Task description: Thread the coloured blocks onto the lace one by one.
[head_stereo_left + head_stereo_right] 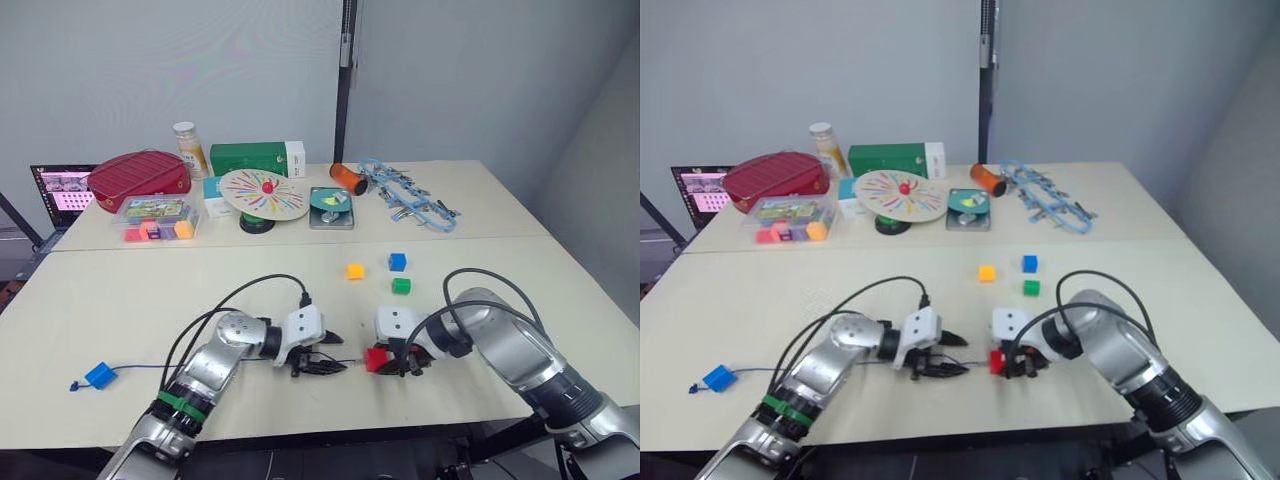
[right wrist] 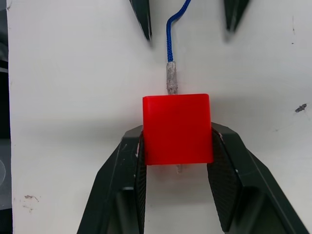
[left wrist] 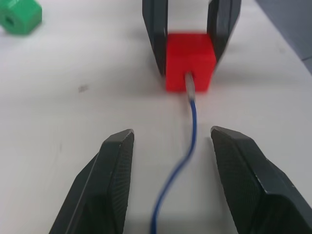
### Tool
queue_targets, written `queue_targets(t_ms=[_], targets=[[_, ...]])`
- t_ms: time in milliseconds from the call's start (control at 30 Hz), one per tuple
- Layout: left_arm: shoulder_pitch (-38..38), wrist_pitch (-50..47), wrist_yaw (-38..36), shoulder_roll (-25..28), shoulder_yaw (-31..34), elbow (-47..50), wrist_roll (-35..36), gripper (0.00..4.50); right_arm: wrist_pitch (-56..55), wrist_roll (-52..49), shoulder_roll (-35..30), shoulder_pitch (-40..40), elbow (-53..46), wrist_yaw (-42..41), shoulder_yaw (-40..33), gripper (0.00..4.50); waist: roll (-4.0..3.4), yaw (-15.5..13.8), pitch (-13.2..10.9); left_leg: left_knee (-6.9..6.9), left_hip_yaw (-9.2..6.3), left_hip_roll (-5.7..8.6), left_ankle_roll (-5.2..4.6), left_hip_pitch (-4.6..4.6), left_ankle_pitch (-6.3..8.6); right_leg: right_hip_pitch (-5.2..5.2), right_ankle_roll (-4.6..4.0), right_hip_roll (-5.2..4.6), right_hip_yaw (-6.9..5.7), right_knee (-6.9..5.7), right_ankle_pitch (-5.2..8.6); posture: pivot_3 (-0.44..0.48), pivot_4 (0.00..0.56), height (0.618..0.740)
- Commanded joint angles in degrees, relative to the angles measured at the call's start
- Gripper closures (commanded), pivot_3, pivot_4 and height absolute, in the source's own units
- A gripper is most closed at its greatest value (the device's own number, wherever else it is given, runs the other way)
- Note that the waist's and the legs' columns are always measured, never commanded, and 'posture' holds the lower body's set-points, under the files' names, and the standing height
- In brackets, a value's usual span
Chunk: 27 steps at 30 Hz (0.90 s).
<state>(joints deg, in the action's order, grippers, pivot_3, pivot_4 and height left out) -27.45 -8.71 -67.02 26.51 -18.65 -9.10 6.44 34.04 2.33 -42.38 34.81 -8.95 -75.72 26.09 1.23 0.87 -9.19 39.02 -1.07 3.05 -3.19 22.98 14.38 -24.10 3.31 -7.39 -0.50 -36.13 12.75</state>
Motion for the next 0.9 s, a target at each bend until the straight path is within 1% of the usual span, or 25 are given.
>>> queue_targets(t_ms=[33,100,267,300,333,400,567,700,900], targets=[[0.6,-0.3,-0.7,0.4,0.3,2.9,1.0,2.1,0.4,0.4,1.4,-1.3,1.1,-0.1,3.5,3.32,0.02,-0.1,0.0,0.0,-0.01,0.0,0.0,-0.03,0.0,0.04,0.0,0.0,-0.01,0.01,0.0,0.0,0.15,0.74],[1.1,-0.7,-1.2,0.6,-0.1,3.5,1.4,2.67,0.3,0.5,1.7,-1.2,1.2,-0.1,3.6,3.32,0.07,0.0,0.0,0.01,0.0,0.0,0.0,-0.04,0.0,0.06,0.0,0.0,0.0,0.03,0.0,0.0,0.15,0.74],[0.1,-0.6,0.4,-1.2,-0.1,2.4,0.8,4.32,0.1,0.9,2.0,-1.3,1.3,-0.3,3.4,3.32,0.08,0.1,0.0,-0.01,0.02,-0.03,0.01,-0.06,0.0,0.05,-0.01,0.03,0.0,0.01,0.0,0.0,0.15,0.74],[-0.1,-0.6,0.5,-1.6,-0.2,2.3,0.9,4.46,0.1,0.9,2.0,-1.3,1.3,-0.4,3.4,3.32,0.09,0.1,0.1,0.0,0.02,-0.03,0.01,-0.06,0.0,0.05,-0.01,0.03,0.0,0.02,0.0,0.0,0.15,0.74],[-0.5,-1.2,0.7,-3.0,0.0,2.0,1.8,4.5,0.1,1.0,2.0,-1.3,1.3,-0.4,3.4,3.32,0.09,0.1,0.1,0.0,0.03,-0.03,0.01,-0.06,0.0,0.05,-0.01,0.03,0.0,0.02,0.0,0.0,0.15,0.74],[-1.7,-1.3,1.3,-5.3,-1.0,0.1,1.2,4.5,0.1,1.0,2.0,-1.3,1.3,-0.4,3.4,3.32,0.11,-0.1,0.1,0.0,0.02,-0.03,0.01,-0.06,0.0,0.06,-0.01,0.03,-0.01,0.01,0.0,0.0,0.15,0.74],[-3.5,-0.7,1.9,-8.3,-2.2,-2.9,0.1,4.5,0.4,1.1,2.3,-1.2,1.0,-0.5,3.5,3.32,0.17,0.3,0.1,-0.03,0.06,-0.04,0.01,-0.07,0.0,0.03,-0.01,0.04,0.0,0.0,0.0,0.0,0.15,0.74],[-4.0,-0.3,2.0,-9.0,-2.7,-3.6,-0.2,4.5,0.7,1.0,1.9,-1.6,0.4,-0.5,3.4,3.32,0.19,0.1,0.1,-0.01,0.05,-0.05,0.01,-0.06,-0.01,0.06,-0.02,0.04,0.0,0.01,0.0,0.0,0.15,0.74],[-3.8,0.1,2.0,-8.4,-2.2,-3.6,0.0,4.5,1.0,1.0,1.8,-1.9,0.1,-0.2,3.3,3.32,0.19,0.1,0.1,-0.01,0.05,-0.04,0.01,-0.06,0.0,0.06,-0.02,0.03,0.0,0.01,0.0,0.0,0.15,0.74]])
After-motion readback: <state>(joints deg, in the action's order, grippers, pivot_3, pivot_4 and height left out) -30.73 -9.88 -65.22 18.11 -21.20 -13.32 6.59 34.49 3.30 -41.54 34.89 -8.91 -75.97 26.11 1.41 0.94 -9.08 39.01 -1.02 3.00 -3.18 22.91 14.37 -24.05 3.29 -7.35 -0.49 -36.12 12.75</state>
